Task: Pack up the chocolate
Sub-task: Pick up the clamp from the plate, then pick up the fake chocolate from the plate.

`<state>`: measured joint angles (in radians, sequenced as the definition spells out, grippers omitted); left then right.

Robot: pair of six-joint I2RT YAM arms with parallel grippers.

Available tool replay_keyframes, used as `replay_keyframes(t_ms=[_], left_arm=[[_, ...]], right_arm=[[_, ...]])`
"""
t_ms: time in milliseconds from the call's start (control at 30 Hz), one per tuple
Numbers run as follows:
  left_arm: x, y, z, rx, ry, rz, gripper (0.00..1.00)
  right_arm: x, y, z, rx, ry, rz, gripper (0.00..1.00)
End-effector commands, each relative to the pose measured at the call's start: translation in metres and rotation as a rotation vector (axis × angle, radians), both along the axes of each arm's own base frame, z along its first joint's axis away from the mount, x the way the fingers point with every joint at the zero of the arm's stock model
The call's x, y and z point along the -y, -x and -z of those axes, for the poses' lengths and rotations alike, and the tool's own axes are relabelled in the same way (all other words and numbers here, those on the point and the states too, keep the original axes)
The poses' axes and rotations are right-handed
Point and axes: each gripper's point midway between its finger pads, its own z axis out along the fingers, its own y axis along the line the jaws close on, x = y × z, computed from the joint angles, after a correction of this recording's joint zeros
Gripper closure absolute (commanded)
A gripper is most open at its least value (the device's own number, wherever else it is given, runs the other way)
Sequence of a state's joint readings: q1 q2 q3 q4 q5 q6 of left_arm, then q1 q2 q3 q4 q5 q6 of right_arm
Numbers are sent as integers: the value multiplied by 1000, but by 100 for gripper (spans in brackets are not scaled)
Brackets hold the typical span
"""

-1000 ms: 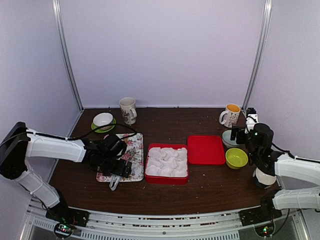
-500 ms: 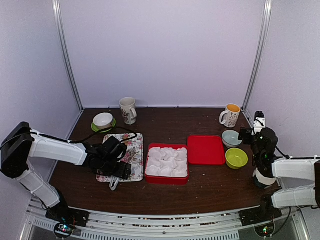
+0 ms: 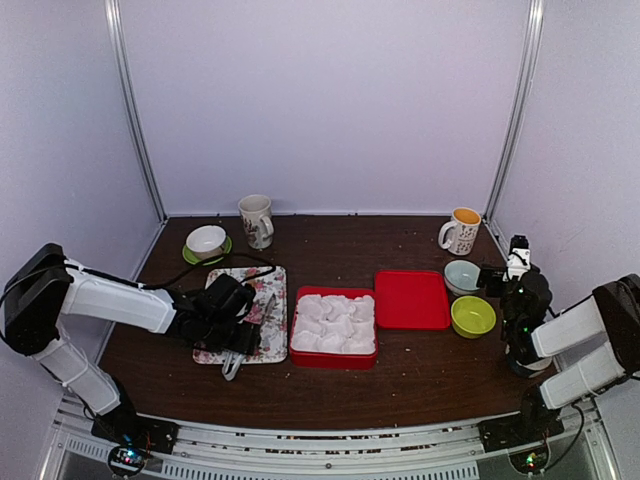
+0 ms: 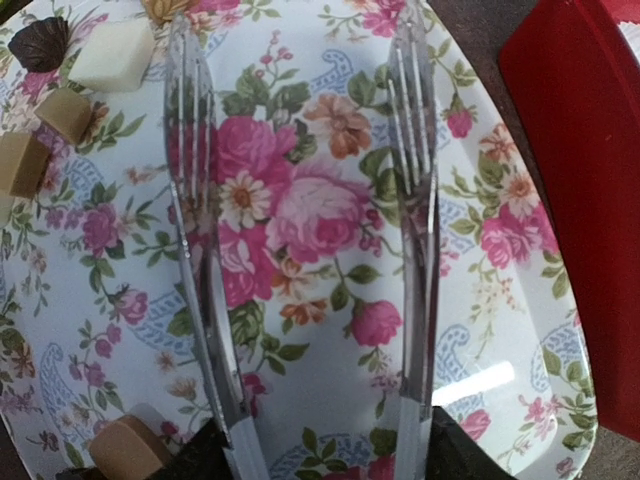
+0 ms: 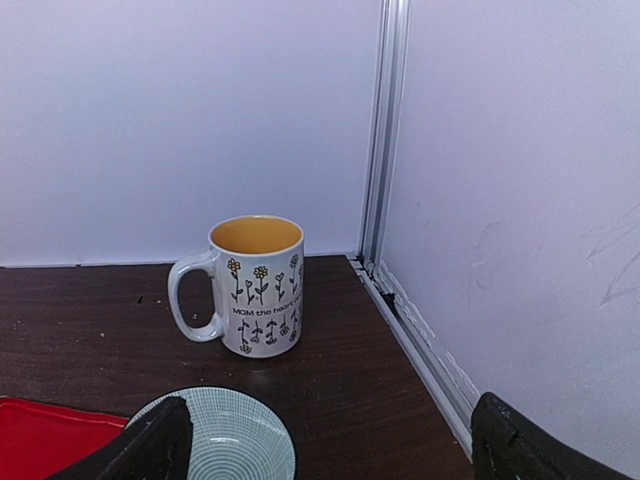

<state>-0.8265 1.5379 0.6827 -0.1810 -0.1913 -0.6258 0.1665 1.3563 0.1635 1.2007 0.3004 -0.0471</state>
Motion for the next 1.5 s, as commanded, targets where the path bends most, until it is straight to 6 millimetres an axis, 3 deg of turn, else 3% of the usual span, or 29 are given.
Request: replay_keyframes(t_ms=[0,100,400,700,833,900,1167,1467], left_arm=[[-6,2,8,-19,-28,-18,44],[-8,1,3,-15,-37,-19,48],[-8,1,-37,7,-23,-9,50],[-33,15,-76,-70,-58,9,49],[-40,13,-93,-72,-27,4,48],[-44,10,-100,-74,-16,-2,48],[-63,-1,-103,-138,16,-64,48],[-58,-15,-100,-171,27,-52,46]], right_arm=[[1,-5,-11,34,-26,-4,3],[5,-7,-12,39,-30,17,2],[8,-7,-10,29,-37,37,1],[8,-7,-10,27,-37,37,0],[-18,-8,-10,28,17,-137,0],[-20,-9,-10,25,19,-155,0],[-21,-12,-9,15,16,-170,0],[-18,-14,-9,9,11,-155,0]])
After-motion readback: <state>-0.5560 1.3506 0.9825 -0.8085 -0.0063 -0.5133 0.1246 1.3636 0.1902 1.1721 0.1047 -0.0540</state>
